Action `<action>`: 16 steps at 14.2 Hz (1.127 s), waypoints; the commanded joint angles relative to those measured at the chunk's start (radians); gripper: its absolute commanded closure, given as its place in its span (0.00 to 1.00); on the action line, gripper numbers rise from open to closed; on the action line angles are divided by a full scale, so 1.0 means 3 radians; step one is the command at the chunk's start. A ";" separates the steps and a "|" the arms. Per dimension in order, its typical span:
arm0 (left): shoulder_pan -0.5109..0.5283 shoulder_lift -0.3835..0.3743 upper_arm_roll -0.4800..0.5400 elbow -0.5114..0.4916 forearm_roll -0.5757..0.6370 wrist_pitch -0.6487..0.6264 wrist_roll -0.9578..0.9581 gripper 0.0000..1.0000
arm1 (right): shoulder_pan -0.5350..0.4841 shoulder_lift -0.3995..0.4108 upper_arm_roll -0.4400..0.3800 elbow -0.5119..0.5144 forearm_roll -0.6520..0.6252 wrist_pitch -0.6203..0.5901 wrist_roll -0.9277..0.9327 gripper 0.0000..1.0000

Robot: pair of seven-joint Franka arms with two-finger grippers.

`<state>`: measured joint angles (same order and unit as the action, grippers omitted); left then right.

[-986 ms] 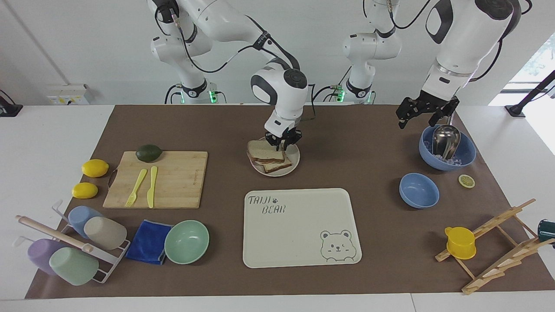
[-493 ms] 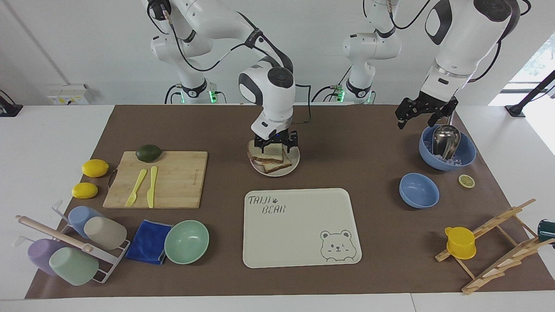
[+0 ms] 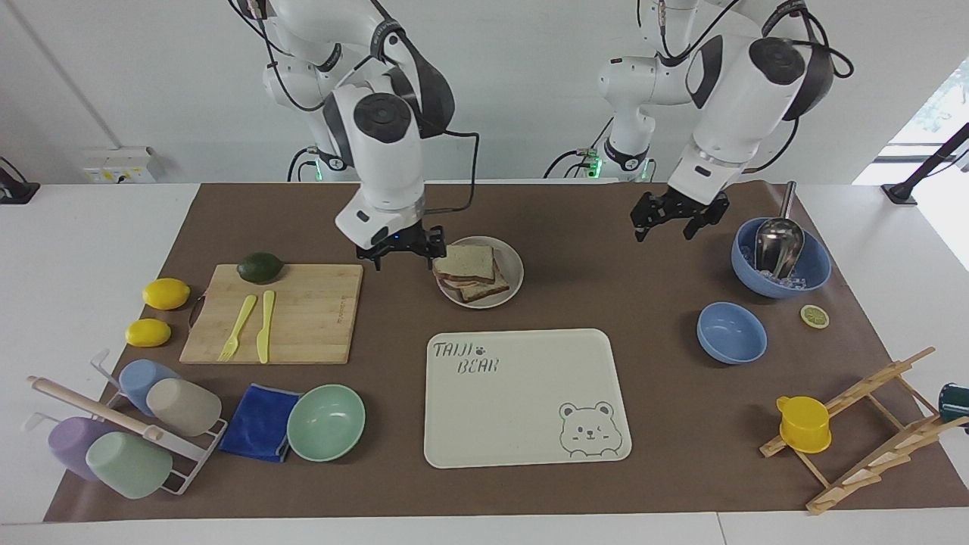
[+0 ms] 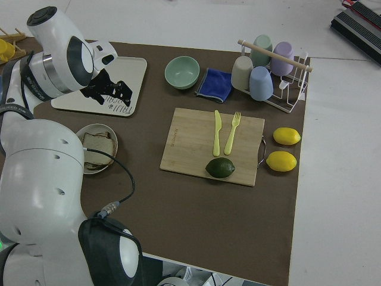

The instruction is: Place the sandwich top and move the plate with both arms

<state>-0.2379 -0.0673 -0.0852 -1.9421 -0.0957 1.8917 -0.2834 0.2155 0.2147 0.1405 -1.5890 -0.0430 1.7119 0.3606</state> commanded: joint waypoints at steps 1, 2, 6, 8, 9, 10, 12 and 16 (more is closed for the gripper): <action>-0.0305 -0.0026 0.0038 -0.0362 -0.0059 0.0381 -0.0134 0.00 | -0.0008 0.0016 -0.0273 0.0295 0.0113 -0.0372 -0.0372 0.00; -0.0392 0.0070 0.0044 -0.0444 -0.0110 0.0519 -0.0144 0.00 | -0.0008 -0.0015 -0.0365 0.0362 0.0133 -0.0479 -0.0586 0.00; -0.0776 0.0341 0.0044 -0.0725 -0.0233 0.1179 -0.0343 0.00 | -0.0003 -0.0076 -0.0790 0.0623 0.0287 -0.0924 -0.1068 0.00; -0.0940 0.0459 0.0038 -0.0878 -0.0233 0.1506 -0.0502 0.00 | -0.0013 -0.0143 -0.0902 0.0755 0.0241 -0.1129 -0.1211 0.00; -0.1026 0.0515 0.0038 -0.0925 -0.0233 0.1639 -0.0578 0.00 | -0.0018 -0.0133 -0.0959 0.0872 0.0195 -0.1196 -0.1349 0.00; -0.1073 0.0582 0.0038 -0.0930 -0.0238 0.1701 -0.0594 0.00 | -0.0028 -0.0133 -0.1000 0.0939 0.0174 -0.1318 -0.1416 0.00; -0.1154 0.0684 0.0038 -0.0930 -0.0299 0.1732 -0.0600 0.00 | -0.0064 -0.0148 -0.1087 0.0935 0.0220 -0.1269 -0.1442 0.00; -0.1222 0.0720 0.0038 -0.0935 -0.0489 0.1727 -0.0615 0.09 | -0.0069 -0.0276 -0.1102 0.0563 0.0164 -0.1145 -0.1432 0.00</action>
<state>-0.5875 0.1584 -0.0892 -2.2077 -0.2251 2.3943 -0.4556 0.2070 0.1602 -0.1866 -1.3407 0.0132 1.3440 -0.0519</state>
